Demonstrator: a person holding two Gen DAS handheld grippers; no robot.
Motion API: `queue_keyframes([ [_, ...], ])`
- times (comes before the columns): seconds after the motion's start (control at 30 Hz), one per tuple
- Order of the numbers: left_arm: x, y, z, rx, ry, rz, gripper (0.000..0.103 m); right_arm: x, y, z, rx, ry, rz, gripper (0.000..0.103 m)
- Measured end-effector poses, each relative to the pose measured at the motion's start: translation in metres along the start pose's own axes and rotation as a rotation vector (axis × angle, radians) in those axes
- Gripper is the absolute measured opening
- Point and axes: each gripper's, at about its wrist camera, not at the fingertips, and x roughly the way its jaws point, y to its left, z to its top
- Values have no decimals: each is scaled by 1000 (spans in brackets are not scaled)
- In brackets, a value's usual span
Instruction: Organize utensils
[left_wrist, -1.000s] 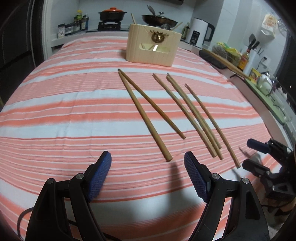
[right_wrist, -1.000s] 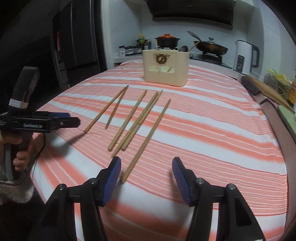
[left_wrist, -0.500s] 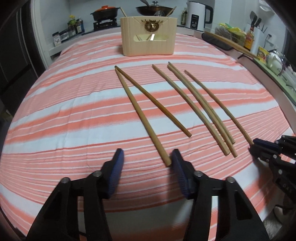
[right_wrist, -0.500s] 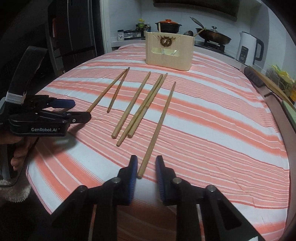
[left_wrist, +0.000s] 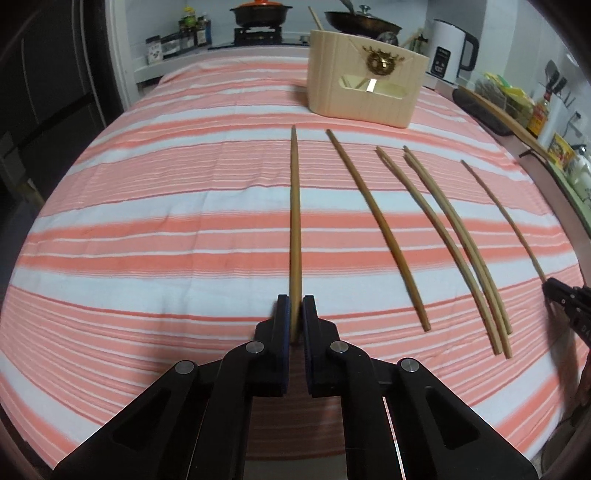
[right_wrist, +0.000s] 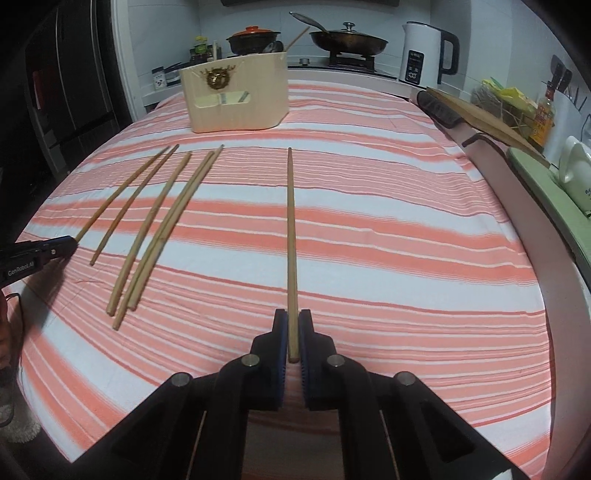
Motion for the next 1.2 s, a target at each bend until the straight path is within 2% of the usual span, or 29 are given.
queue_keyframes([
  [0.17,11,28,21,-50,0,39,5,15,-20,19,-5,-2,-58,6],
  [0.37,23,51,50,-118,-75,7,6,35,-35,42,-7,-20,-58,7],
  [0.4,27,54,54,-131,-87,-3,9,38,-37,45,-4,-24,-53,7],
  [0.47,33,57,59,-148,-98,-19,21,42,-40,51,4,-26,-50,7],
  [0.53,41,60,62,-163,-105,-18,45,47,-41,56,4,-33,-51,7],
  [0.6,49,63,61,-176,-95,-17,60,51,-42,60,10,-34,-51,7],
  [0.67,46,65,60,-183,-108,-25,68,53,-44,62,21,-35,-43,7],
  [0.7,47,65,59,-181,-98,-18,76,53,-45,62,25,-35,-38,7],
  [0.77,46,62,57,-145,-85,-12,81,53,-47,61,34,-37,-27,7],
  [0.87,45,52,50,-45,-48,52,88,52,-49,61,46,-39,-13,7],
  [0.93,45,50,44,-1,-24,89,101,51,-48,60,47,-39,-12,8],
  [1.0,43,57,40,-9,-7,84,103,50,-47,59,40,-40,-10,12],
  [1.1,37,65,33,1,-5,75,103,47,-44,55,22,-39,2,36],
  [1.13,36,67,32,7,-5,73,102,45,-44,53,16,-36,3,48],
  [1.17,36,69,31,11,-4,68,103,44,-44,50,12,-32,-2,54],
  [1.2,35,71,30,13,-4,62,103,42,-45,48,10,-30,-5,55],
])
